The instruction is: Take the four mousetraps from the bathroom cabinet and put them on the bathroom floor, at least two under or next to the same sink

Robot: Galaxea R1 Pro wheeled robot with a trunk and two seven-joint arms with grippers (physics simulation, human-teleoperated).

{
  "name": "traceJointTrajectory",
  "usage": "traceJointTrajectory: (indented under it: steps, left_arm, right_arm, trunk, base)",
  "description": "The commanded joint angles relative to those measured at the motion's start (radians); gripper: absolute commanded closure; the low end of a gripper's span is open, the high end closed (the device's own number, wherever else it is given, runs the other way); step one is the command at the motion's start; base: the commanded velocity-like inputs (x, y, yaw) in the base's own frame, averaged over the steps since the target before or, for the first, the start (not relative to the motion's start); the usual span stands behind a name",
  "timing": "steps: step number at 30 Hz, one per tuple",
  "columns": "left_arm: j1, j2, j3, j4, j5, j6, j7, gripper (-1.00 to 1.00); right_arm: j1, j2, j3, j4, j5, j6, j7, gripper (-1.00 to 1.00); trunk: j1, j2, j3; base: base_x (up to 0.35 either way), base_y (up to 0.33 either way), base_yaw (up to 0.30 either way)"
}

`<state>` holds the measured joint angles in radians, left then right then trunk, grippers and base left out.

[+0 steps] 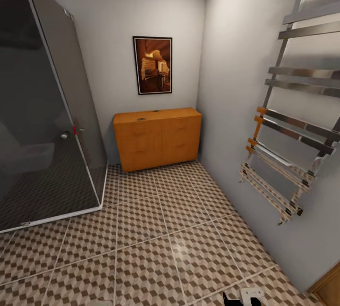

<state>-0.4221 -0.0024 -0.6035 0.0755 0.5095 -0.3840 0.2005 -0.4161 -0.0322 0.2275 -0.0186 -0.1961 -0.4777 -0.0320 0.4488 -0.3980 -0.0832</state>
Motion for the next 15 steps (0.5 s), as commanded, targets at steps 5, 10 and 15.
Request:
traceJointTrajectory:
  steps: [5,10,15]
  left_arm:
    - [-0.001,-0.001,-0.007,0.002,0.003,-0.004,0.002,-1.00]
    - [-0.001,-0.001,-0.007,0.002,0.003,-0.004,0.002,-1.00]
    - [-0.001,-0.001,-0.007,0.002,0.003,-0.004,0.002,-1.00]
  right_arm:
    - [-0.001,0.000,0.009,0.000,-0.006,-0.002,-0.003,-1.00]
    - [0.000,0.000,0.009,0.000,-0.006,-0.002,-0.003,-1.00]
    - [0.000,0.000,0.009,0.000,-0.006,-0.002,-0.003,-1.00]
  trunk:
    - [0.001,-0.002,-0.002]
    - [0.001,-0.002,-0.002]
    - [0.001,-0.002,-0.002]
  base:
    - [0.328,0.053,0.009]
    - [0.313,0.116,0.064]
    - [0.309,0.117,0.062]
